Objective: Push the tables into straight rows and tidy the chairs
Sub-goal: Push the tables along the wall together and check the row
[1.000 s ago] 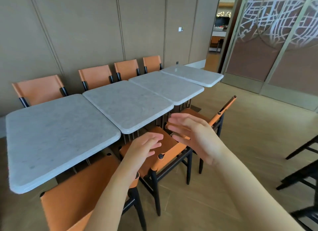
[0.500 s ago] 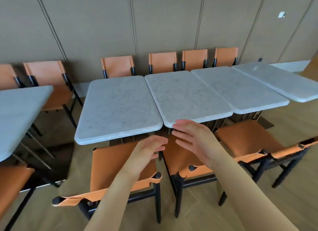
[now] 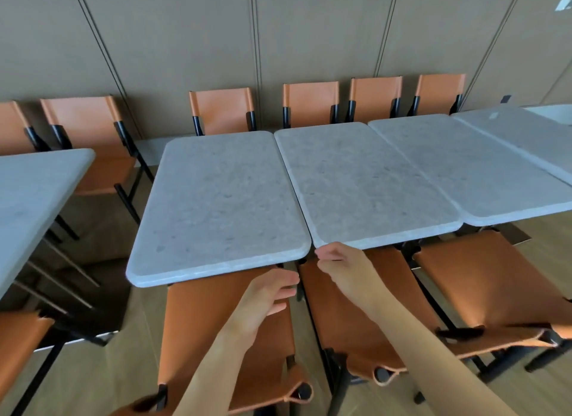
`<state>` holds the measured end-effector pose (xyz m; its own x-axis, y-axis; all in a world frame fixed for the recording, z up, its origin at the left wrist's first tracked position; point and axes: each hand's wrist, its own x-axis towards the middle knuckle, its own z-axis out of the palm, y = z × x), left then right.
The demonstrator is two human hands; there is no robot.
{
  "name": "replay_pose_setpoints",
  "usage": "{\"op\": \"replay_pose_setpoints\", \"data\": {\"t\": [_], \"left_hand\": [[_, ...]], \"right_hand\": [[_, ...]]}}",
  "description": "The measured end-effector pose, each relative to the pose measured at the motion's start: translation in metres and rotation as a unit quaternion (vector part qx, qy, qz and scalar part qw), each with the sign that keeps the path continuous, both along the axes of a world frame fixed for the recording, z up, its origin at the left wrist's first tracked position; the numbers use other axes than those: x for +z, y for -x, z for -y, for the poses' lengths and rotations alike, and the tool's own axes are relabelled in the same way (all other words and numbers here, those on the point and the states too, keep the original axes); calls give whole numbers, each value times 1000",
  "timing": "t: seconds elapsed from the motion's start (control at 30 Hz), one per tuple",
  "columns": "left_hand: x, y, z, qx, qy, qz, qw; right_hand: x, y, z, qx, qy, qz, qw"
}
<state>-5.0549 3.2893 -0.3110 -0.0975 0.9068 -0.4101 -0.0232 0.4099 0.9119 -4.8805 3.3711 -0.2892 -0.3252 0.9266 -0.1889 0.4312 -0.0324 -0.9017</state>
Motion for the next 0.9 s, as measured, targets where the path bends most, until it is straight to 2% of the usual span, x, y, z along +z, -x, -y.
{"op": "replay_pose_setpoints", "data": {"t": [0.1,0.17,0.27,0.37,0.43,0.53,0.63,0.7,0.77,0.9], "left_hand": [[-25,31,-51,24,47,-18,998],[-52,57,-81,65,81,-65,992],[-93,93,-105,55,35,-211,975],[-125,134,-118,39,-38,-307,950],[-155,164,-134,-5,-78,-411,908],[-202,211,-153,-125,-96,-516,842],[-234,260,-162,-273,-77,-607,742],[-247,291,-169,-352,-57,-637,683],[-257,310,-175,-384,-56,-652,652],[-268,314,-179,-382,-85,-654,648]], "right_hand": [[-29,35,-41,60,0,66,996],[-51,58,-67,83,-5,117,990],[-86,91,-97,126,-11,211,969],[-117,124,-120,184,-49,317,929],[-137,146,-138,219,-106,376,894],[-169,177,-169,260,-146,408,863],[-203,203,-198,303,-167,405,846],[-228,214,-210,333,-189,394,835],[-253,216,-217,351,-189,387,832],[-286,209,-219,333,-235,397,822]]}}
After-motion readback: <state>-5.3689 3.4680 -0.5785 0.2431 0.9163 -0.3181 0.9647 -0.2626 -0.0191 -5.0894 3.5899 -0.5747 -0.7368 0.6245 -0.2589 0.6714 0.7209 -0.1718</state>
